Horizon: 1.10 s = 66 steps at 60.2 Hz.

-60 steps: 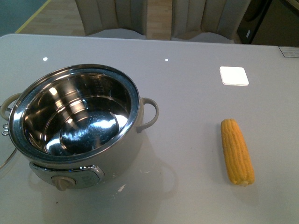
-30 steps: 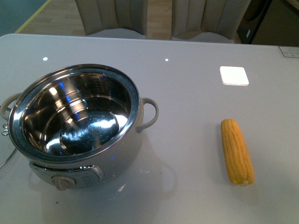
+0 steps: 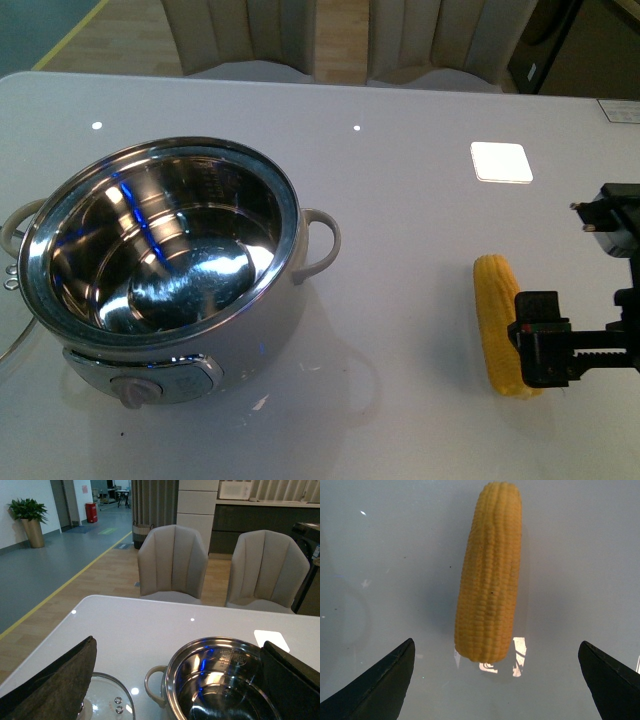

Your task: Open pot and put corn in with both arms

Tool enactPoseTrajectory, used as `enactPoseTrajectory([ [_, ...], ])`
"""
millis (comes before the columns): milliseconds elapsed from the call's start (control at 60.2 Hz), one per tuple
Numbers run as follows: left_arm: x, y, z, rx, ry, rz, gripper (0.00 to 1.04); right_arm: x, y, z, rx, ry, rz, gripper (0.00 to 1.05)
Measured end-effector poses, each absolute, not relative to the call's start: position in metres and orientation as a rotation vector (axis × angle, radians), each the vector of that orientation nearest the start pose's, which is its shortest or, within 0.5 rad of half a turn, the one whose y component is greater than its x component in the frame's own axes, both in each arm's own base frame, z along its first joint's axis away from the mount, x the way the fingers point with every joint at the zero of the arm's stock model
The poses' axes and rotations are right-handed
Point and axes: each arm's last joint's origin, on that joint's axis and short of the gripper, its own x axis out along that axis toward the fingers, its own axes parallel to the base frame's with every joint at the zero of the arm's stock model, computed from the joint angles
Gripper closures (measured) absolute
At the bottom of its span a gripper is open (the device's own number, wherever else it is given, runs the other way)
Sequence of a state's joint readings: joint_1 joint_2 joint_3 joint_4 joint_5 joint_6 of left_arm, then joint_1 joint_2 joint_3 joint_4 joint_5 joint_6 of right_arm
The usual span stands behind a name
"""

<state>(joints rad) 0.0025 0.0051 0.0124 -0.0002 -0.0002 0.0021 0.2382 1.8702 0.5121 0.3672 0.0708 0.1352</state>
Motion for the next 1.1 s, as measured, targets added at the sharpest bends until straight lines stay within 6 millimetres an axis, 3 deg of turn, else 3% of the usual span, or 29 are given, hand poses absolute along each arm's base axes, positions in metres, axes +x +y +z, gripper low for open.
enactPoseTrajectory([
  [332, 0.097, 0.000, 0.167, 0.002, -0.007, 0.003, 0.07, 0.287, 0.072, 0.018, -0.027, 1.043, 0.104, 0.09],
  [565, 0.097, 0.000, 0.167, 0.002, -0.007, 0.003, 0.07, 0.291, 0.072, -0.005, -0.039, 1.095, 0.089, 0.10],
  [831, 0.097, 0.000, 0.167, 0.002, -0.007, 0.003, 0.07, 0.285, 0.071, -0.014, -0.050, 1.131, 0.100, 0.59],
  [981, 0.097, 0.000, 0.167, 0.002, -0.007, 0.003, 0.07, 0.276, 0.070, -0.008, -0.052, 1.135, 0.130, 0.71],
  [1097, 0.097, 0.000, 0.167, 0.002, -0.007, 0.003, 0.07, 0.269, 0.068, 0.011, -0.041, 1.101, 0.169, 0.76],
])
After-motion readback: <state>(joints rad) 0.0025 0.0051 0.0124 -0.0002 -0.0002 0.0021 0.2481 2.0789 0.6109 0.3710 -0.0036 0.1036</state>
